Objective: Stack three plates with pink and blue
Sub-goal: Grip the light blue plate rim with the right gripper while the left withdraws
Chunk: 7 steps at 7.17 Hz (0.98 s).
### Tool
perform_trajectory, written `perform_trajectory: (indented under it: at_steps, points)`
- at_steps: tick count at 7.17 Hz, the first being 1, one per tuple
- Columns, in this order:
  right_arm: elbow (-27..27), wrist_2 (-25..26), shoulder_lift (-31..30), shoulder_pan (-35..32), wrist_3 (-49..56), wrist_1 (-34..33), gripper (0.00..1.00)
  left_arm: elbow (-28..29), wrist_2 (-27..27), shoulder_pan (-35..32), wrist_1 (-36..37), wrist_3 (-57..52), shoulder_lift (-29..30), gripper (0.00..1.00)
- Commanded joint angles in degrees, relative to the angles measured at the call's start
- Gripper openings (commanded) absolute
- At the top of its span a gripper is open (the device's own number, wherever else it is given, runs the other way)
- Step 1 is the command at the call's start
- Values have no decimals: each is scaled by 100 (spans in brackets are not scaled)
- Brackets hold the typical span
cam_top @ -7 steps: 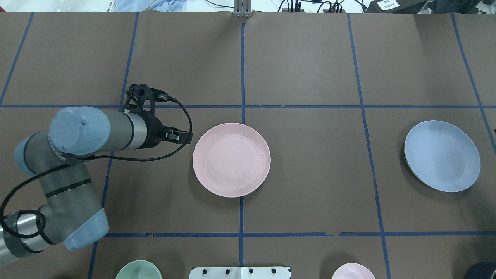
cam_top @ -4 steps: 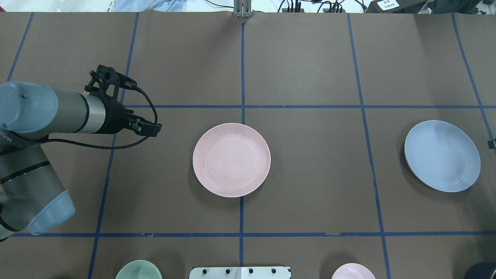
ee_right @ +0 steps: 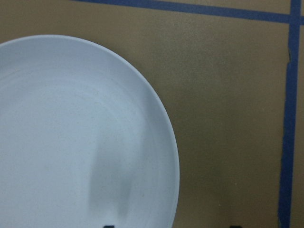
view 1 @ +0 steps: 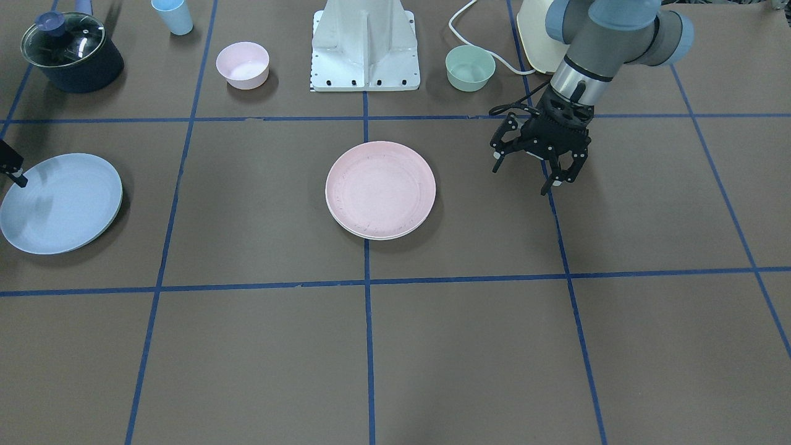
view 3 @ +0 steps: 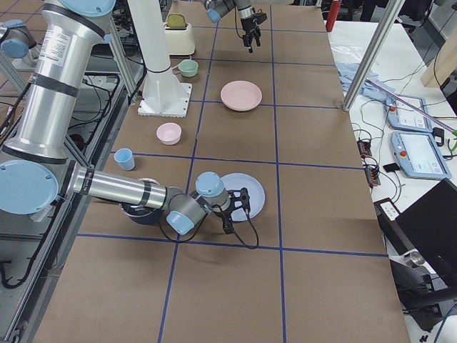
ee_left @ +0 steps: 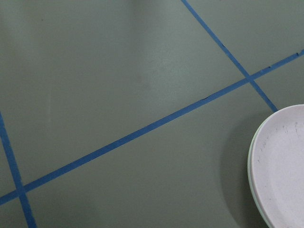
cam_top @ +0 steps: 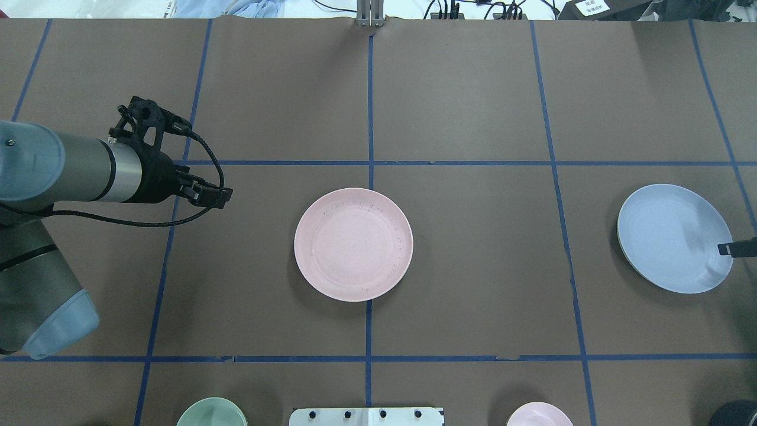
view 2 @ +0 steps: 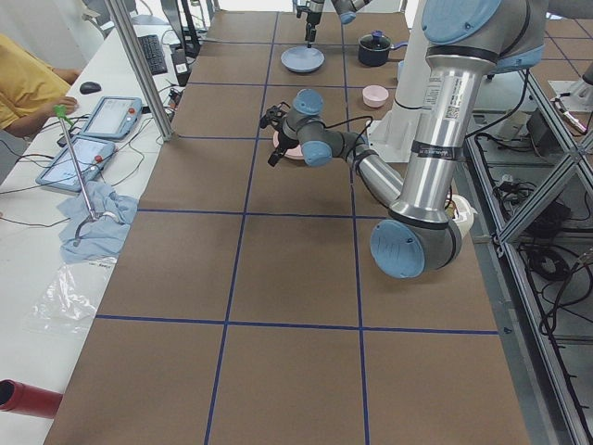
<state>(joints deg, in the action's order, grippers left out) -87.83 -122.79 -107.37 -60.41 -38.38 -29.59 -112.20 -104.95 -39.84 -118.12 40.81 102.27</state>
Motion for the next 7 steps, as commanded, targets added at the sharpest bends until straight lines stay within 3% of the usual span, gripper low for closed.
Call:
perform_trajectory:
  at_steps: [1,2,3,7]
  points:
    - [344,19,233,64,-21,41,64,32,10,2,0,6,-6,100]
    - [485,10,330,64,-21,59,42,32,10,2,0,6,-6,100]
    - [460,-42,366,55,-21,59,0,32,10,2,0,15,-6,100]
    - [118,-139,428,11,-21,-11,0,32,10,2,0,15,-32,100]
